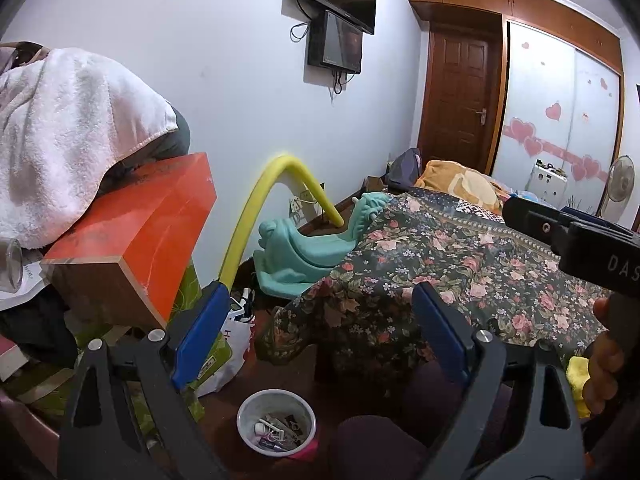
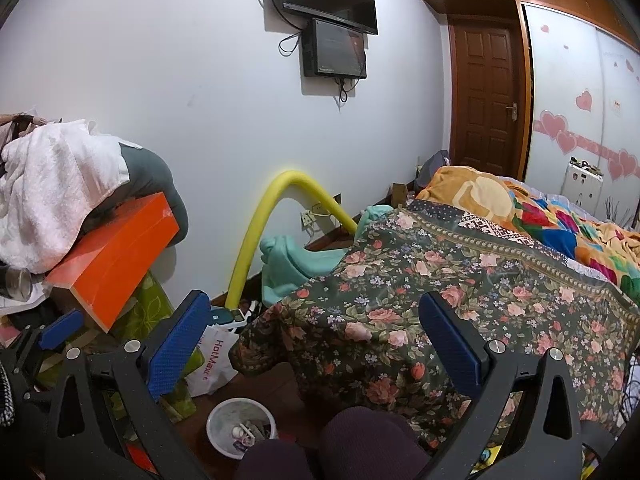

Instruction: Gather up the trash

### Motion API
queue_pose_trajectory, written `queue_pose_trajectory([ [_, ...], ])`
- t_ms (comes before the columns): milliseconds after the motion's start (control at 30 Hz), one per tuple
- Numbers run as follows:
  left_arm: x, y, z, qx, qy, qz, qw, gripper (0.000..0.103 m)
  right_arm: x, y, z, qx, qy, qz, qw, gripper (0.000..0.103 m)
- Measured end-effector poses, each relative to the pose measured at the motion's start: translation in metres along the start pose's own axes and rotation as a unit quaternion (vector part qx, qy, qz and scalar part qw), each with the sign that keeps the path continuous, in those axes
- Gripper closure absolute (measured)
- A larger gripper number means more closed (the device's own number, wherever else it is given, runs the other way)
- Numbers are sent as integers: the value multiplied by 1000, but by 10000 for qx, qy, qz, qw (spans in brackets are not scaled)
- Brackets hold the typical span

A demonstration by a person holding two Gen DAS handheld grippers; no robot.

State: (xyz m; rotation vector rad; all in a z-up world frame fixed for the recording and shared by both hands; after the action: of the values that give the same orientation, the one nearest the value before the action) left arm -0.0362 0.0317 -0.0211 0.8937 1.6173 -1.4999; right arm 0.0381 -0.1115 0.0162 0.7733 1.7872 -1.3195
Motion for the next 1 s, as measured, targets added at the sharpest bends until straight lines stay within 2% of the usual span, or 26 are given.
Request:
queue_pose_trajectory([
  [1000,1,2,-2,-8,-46,-22,10000,9,2,0,-1,6,17,-3,10000,0],
])
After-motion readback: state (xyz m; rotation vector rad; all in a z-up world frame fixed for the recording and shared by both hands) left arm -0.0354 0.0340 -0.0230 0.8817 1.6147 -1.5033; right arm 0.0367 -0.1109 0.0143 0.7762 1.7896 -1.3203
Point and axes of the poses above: each gripper's, at about its wrist camera, not at the fingertips, and y roughly the way its jaws point, z to its right, x to its underside, the point moved 4 cm from there along y, roughly the way its jaws point, and after that the axes turned 7 degrees about y, right-handed, at the moved point
